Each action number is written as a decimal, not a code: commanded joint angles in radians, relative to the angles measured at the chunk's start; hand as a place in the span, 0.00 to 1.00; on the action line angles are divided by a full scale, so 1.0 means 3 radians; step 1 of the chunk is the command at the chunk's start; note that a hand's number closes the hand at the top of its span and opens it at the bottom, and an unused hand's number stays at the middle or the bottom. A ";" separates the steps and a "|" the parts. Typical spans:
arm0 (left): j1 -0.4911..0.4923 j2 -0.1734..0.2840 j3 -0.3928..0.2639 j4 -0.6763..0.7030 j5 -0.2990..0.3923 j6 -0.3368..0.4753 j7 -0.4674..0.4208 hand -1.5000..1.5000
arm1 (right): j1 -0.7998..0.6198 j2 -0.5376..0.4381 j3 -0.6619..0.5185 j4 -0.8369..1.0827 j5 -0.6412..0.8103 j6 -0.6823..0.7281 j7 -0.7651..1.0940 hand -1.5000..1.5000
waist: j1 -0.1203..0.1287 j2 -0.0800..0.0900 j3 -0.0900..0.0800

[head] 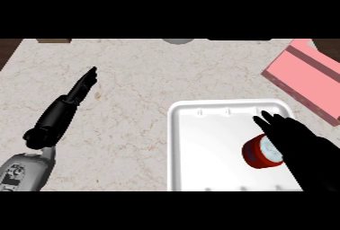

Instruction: Pick the can from the tray and place it in the cardboard box

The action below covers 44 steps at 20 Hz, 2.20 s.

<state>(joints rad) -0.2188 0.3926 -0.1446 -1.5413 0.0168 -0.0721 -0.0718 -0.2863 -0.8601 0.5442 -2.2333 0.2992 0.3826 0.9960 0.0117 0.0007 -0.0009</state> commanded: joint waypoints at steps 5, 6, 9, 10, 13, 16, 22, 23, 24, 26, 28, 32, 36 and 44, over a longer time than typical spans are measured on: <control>-0.0013 -0.0096 0.0093 0.0119 -0.0133 0.0001 -0.0056 0.50 | 0.0156 0.0167 0.0087 0.0467 0.0505 0.0190 -0.0172 0.00 | -0.0039 -0.0001 0.0003; 0.0002 -0.0053 0.0136 -0.0007 -0.0041 -0.0095 0.0031 0.50 | -0.0065 0.0389 0.0156 0.0455 0.0480 0.0361 0.0169 0.00 | -0.0017 -0.0003 0.0001; -0.0232 -0.0002 0.0280 0.0105 0.0037 -0.0224 0.0156 0.50 | 0.0022 0.0495 0.0189 0.0606 0.0707 0.0271 -0.0028 0.00 | -0.0035 -0.0002 0.0003; 0.0073 -0.0050 0.0176 0.0086 -0.0111 -0.0182 -0.0147 0.50 | 0.0095 0.0498 0.0193 0.0604 0.0756 0.0294 -0.0017 0.00 | -0.0031 -0.0003 0.0002; -0.0048 -0.0161 0.0181 0.0014 -0.0168 -0.0139 0.0055 0.50 | 0.0243 0.0595 0.0095 0.0519 0.0862 0.0340 -0.0058 0.00 | -0.0049 -0.0007 0.0003; 0.0045 -0.0171 0.0238 -0.0111 -0.0179 -0.0215 0.0130 0.50 | 0.0220 0.0719 -0.0035 0.0837 0.0958 0.0415 -0.0471 0.00 | -0.0036 -0.0005 0.0003; 0.0026 -0.0326 0.0214 -0.0134 -0.0321 -0.0205 0.0129 0.50 | 0.0353 0.1076 0.0020 0.1011 0.1337 0.0344 -0.0518 0.00 | -0.0036 -0.0004 0.0003; 0.0016 -0.0213 0.0353 0.0000 -0.0264 -0.0311 -0.0034 0.50 | 0.0236 0.1135 0.0038 0.1133 0.1368 0.0463 -0.0468 0.00 | -0.0031 -0.0002 0.0003; -0.0095 -0.0187 0.0432 0.0101 -0.0187 -0.0404 0.0029 0.50 | 0.0265 0.0950 -0.0214 0.1200 0.1329 0.0447 -0.0754 0.00 | -0.0040 -0.0001 0.0003; 0.0119 -0.0403 0.0175 -0.0302 -0.0427 -0.0169 0.0209 0.50 | 0.0291 0.0981 -0.0267 0.0988 0.1315 0.0666 -0.0540 0.00 | -0.0037 -0.0007 0.0003; 0.0056 -0.0328 0.0369 -0.0010 -0.0328 -0.0322 -0.0026 0.50 | 0.0352 0.0988 -0.0301 0.1342 0.1530 0.0425 -0.0911 0.00 | -0.0036 -0.0001 0.0003; -0.0082 -0.0359 0.0420 -0.0046 -0.0348 -0.0373 0.0137 0.50 | 0.0512 0.0951 -0.0526 0.1371 0.1529 0.0444 -0.1183 0.00 | -0.0047 -0.0002 0.0004; -0.0039 -0.0300 0.0539 0.0052 -0.0312 -0.0537 0.0019 0.50 | 0.0582 0.1222 -0.0306 0.1538 0.1817 0.0350 -0.1289 0.00 | -0.0039 0.0000 0.0003; 0.0069 -0.0369 0.0581 0.0046 -0.0414 -0.0487 -0.0099 0.50 | 0.0452 0.1142 -0.0312 0.1682 0.2277 -0.0102 -0.1951 1.00 | -0.0034 -0.0002 0.0003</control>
<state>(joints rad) -0.2162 0.2706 0.0007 -1.5352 -0.1064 -0.2068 -0.0736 -0.1509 -0.5107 0.4594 -1.7670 0.9227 0.4087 0.4933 0.0010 -0.0039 -0.0046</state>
